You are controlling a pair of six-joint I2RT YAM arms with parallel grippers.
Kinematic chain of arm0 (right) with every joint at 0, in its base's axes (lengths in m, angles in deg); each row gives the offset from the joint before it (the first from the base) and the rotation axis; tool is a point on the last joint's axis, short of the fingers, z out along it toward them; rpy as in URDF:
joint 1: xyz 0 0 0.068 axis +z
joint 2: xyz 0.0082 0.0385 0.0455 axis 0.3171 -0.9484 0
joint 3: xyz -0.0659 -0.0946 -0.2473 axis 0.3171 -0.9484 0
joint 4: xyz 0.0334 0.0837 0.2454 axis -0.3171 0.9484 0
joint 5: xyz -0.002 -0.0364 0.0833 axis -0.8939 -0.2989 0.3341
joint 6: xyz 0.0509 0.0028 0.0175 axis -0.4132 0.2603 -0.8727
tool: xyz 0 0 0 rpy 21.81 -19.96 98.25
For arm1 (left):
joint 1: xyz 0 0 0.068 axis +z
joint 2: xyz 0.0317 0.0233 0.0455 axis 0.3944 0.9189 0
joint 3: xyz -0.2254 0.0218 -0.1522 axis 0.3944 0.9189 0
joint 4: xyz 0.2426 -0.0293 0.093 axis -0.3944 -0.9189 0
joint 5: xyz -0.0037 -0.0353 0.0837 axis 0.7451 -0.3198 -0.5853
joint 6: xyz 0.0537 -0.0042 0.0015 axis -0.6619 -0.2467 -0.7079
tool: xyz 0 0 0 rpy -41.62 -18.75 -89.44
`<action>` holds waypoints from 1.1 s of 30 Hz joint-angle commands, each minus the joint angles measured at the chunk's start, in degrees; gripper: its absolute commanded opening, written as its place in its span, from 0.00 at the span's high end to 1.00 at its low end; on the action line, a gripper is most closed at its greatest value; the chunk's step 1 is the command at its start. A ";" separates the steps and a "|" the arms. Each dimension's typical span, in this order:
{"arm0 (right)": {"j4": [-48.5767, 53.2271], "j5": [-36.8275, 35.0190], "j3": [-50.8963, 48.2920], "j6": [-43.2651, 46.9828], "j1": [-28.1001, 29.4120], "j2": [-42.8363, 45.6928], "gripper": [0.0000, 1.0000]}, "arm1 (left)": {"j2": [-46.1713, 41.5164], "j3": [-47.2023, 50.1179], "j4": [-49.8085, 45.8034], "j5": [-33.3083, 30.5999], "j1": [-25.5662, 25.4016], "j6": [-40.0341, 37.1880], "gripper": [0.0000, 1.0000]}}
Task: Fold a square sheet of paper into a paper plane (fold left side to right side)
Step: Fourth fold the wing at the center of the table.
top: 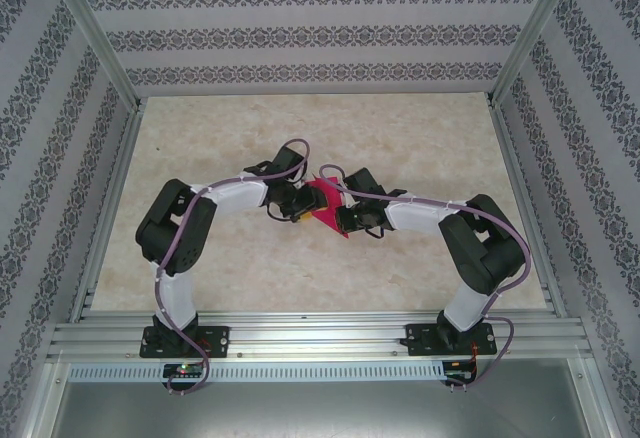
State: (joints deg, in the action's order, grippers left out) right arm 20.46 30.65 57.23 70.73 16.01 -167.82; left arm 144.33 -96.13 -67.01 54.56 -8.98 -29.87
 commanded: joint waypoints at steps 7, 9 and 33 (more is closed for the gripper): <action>-0.71 0.61 0.25 1.07 -0.07 0.32 0.89 | 0.94 -1.07 3.15 3.51 2.32 0.57 0.72; -0.35 0.31 0.34 1.21 -0.03 0.52 0.89 | 2.08 -2.94 2.35 2.93 2.32 -0.18 0.75; 3.94 -7.00 4.18 3.43 2.03 0.31 0.61 | 8.32 -4.16 4.09 3.14 2.28 1.08 0.75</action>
State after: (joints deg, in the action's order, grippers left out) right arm 23.10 26.98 59.09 72.31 16.58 -167.71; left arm 152.46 -101.11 -64.26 57.81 -7.16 -29.37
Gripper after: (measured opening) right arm 0.385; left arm 0.247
